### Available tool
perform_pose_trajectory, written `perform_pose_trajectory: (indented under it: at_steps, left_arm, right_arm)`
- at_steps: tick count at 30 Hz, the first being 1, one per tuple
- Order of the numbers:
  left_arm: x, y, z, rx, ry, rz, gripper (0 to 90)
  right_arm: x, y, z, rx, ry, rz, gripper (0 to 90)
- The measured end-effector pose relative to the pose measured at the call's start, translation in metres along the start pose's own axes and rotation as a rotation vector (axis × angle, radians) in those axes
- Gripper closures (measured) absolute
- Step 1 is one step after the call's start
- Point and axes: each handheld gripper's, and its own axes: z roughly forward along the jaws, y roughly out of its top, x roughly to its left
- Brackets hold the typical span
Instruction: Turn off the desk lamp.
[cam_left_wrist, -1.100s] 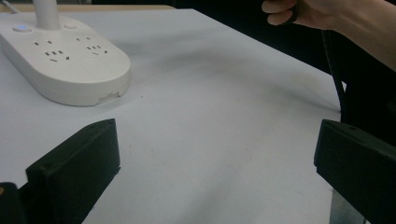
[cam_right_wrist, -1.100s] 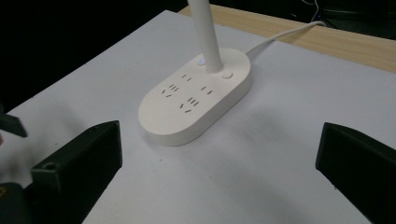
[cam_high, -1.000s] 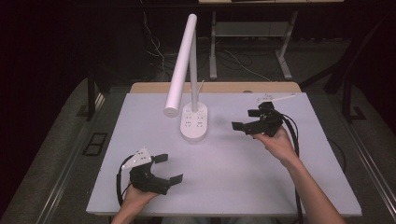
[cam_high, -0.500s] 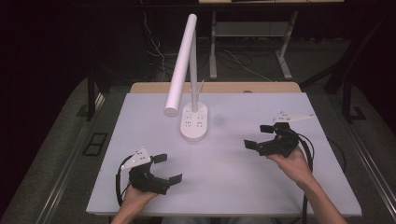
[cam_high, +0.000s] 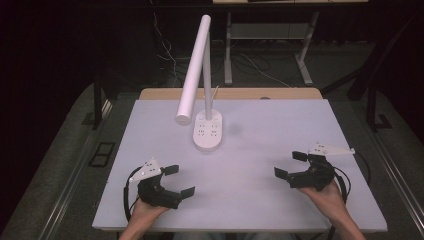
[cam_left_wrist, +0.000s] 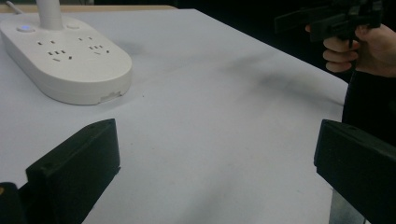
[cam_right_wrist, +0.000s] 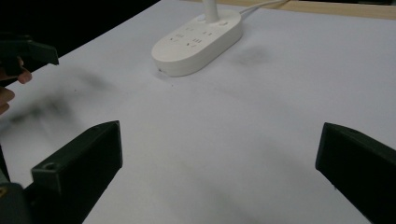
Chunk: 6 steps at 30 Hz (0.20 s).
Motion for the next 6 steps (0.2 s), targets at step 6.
perform_pose_trajectory:
  at_steps: [6]
  left_arm:
    - [0.0, 0.0, 0.001, 0.003, 0.001, 0.0, 0.0]
  right_arm:
    - [0.0, -0.021, -0.008, -0.008, -0.012, 0.02, 0.6]
